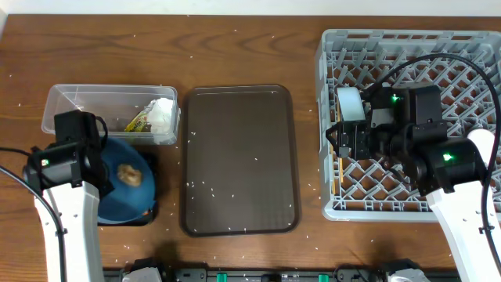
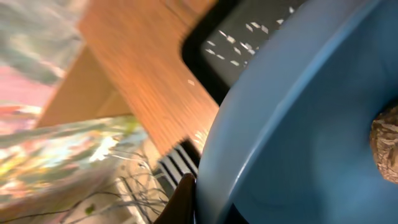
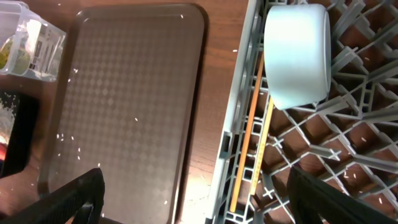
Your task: Sort waste into correct bins and load items into the dishwasher rack
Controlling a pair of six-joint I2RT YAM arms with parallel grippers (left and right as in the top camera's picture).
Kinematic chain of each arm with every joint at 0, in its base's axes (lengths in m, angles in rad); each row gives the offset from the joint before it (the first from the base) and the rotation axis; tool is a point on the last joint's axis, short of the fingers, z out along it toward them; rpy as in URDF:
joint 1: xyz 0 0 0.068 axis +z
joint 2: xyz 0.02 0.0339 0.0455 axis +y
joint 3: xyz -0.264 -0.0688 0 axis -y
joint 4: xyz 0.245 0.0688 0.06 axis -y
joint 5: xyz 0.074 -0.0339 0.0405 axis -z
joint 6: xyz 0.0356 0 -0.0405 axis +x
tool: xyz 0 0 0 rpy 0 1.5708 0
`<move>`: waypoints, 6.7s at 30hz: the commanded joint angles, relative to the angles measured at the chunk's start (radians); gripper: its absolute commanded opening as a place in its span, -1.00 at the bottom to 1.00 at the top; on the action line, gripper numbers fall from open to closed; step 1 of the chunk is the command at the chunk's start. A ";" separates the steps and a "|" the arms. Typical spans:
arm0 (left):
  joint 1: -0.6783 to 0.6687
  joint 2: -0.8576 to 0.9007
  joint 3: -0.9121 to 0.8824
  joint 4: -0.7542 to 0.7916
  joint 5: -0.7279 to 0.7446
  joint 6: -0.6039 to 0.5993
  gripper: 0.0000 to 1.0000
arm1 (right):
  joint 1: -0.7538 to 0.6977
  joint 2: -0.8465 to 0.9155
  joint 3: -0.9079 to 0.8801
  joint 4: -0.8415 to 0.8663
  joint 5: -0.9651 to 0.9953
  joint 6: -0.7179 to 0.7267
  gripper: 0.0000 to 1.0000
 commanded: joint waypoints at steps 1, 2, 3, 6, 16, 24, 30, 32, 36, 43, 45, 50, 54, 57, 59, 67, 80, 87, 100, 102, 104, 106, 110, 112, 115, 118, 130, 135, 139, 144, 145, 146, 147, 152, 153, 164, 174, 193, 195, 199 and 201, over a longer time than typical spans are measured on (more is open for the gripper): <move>0.005 -0.006 0.020 0.003 -0.198 -0.024 -0.88 | 0.007 0.001 0.010 0.007 0.002 0.014 0.75; 0.005 -0.006 0.020 -0.001 -0.238 -0.024 -0.88 | 0.007 0.001 0.010 0.006 0.002 0.014 0.75; 0.005 -0.006 0.020 -0.005 -0.282 -0.024 -0.88 | 0.007 0.001 0.010 0.006 0.002 0.014 0.75; 0.005 -0.006 0.020 -0.007 -0.380 -0.024 -0.88 | 0.007 0.001 0.010 0.006 0.002 0.014 0.76; 0.002 0.096 0.020 0.057 -0.649 0.116 -0.88 | 0.007 0.001 0.010 0.008 0.002 0.014 0.78; -0.089 0.206 0.020 0.055 -0.701 0.124 -0.88 | 0.007 0.001 0.010 0.004 0.003 0.014 0.79; -0.103 0.214 0.020 0.068 -0.713 0.123 -0.88 | 0.007 0.001 0.010 0.004 0.003 0.014 0.79; -0.103 0.214 0.020 0.072 -0.726 0.123 -0.88 | 0.007 0.001 0.010 0.003 0.003 0.014 0.79; -0.116 0.201 0.020 0.079 -0.665 0.119 -0.88 | 0.007 0.001 0.010 -0.005 0.003 0.014 0.79; -0.181 0.086 0.060 0.153 -0.550 0.120 -0.88 | 0.005 -0.009 0.011 -0.003 0.002 0.014 0.75; -0.208 0.039 0.101 0.170 -0.430 0.127 -0.88 | -0.005 -0.021 0.011 0.002 0.002 0.016 0.75; -0.314 -0.079 0.179 0.280 0.021 0.127 -0.88 | -0.043 -0.068 0.012 0.032 -0.026 0.052 0.72; -0.422 -0.130 0.179 0.406 0.340 0.127 -0.88 | -0.047 -0.096 0.012 0.105 -0.290 -0.050 0.60; -0.516 -0.126 0.179 0.450 0.424 0.126 -0.87 | -0.022 -0.096 0.012 0.162 -0.462 -0.092 0.57; -0.572 -0.115 0.179 0.458 0.424 0.127 -0.88 | -0.002 -0.096 0.012 0.181 -0.471 -0.091 0.63; -0.753 -0.076 0.179 0.518 0.423 0.127 -0.87 | 0.093 -0.089 0.012 0.261 -0.474 -0.112 0.79; -0.832 -0.108 0.179 0.556 0.551 0.114 -0.88 | 0.142 -0.031 0.012 0.324 -0.319 -0.118 0.37; -0.862 -0.154 0.179 0.574 0.550 0.108 -0.87 | 0.142 -0.004 0.012 0.360 -0.320 -0.117 -0.40; -0.862 -0.187 0.179 0.577 0.449 0.127 0.96 | -0.002 -0.119 0.012 0.272 -0.012 -0.087 -0.94; -0.862 -0.204 0.179 0.577 0.428 0.127 0.96 | -0.053 -0.144 0.012 0.243 0.160 -0.087 -0.96; -0.862 -0.217 0.179 0.577 0.414 0.127 0.96 | -0.093 -0.167 0.012 0.229 0.368 -0.087 -0.98; -0.862 -0.225 0.179 0.576 0.414 0.127 0.96 | -0.118 -0.179 0.012 0.235 0.586 -0.087 -0.97; -0.862 -0.224 0.179 0.565 0.415 0.127 0.96 | -0.124 -0.148 0.012 0.306 1.020 -0.087 -0.98; -0.862 -0.223 0.179 0.553 0.415 0.127 0.96 | -0.124 -0.122 0.012 0.340 1.134 -0.088 -0.98; -0.862 -0.222 0.179 0.531 0.415 0.127 0.96 | -0.124 -0.063 0.012 0.370 1.261 -0.088 -0.97; -0.862 -0.222 0.179 0.510 0.415 0.127 0.95 | -0.142 0.014 0.012 0.400 1.358 -0.088 -0.97; -0.862 -0.222 0.179 0.463 0.415 0.127 0.96 | -0.182 0.298 0.012 0.513 1.434 -0.125 -0.97; -0.862 -0.222 0.179 0.463 0.415 0.127 0.96 | -0.182 0.359 0.012 0.517 1.349 -0.125 -0.97; -0.862 -0.222 0.179 0.463 0.415 0.127 0.96 | -0.181 0.410 0.012 0.523 1.318 -0.112 -0.98; -0.862 -0.222 0.179 0.463 0.415 0.126 0.96 | -0.180 0.469 0.012 0.523 1.311 -0.117 -0.62; -0.862 -0.222 0.179 0.463 0.415 0.127 0.95 | -0.179 0.473 0.012 0.528 1.311 -0.129 -0.31; -0.862 -0.222 0.179 0.463 0.415 0.127 0.96 | -0.175 0.473 0.012 0.536 1.312 -0.142 -0.05; -0.862 -0.222 0.179 0.463 0.415 0.126 0.95 | -0.171 0.470 0.012 0.543 1.314 -0.145 0.06; -0.862 -0.222 0.179 0.463 0.415 0.127 0.96 | -0.126 0.401 0.020 0.564 1.314 -0.182 0.42; -0.862 -0.222 0.179 0.463 0.415 0.126 0.96 | -0.114 0.381 0.020 0.578 1.314 -0.201 0.47; -0.862 -0.222 0.179 0.440 0.415 0.127 0.96 | 0.050 0.135 0.020 0.568 1.277 -0.286 0.89; -0.862 -0.246 0.179 0.476 0.410 0.127 0.95 | 0.208 -0.230 0.020 0.322 1.073 -0.096 0.99; -0.862 -0.269 0.179 0.464 0.411 0.127 0.96 | 0.259 -0.811 0.020 0.158 0.243 -0.015 0.99; -0.862 -0.269 0.179 0.464 0.411 0.127 0.96 | 0.258 -0.813 0.020 0.110 0.230 -0.030 0.98; -0.862 -0.269 0.179 0.464 0.411 0.127 0.96 | 0.258 -0.813 0.019 -0.062 0.292 -0.054 0.99; -0.862 -0.269 0.179 0.464 0.411 0.127 0.96 | 0.258 -0.813 0.012 -0.146 0.340 -0.053 0.99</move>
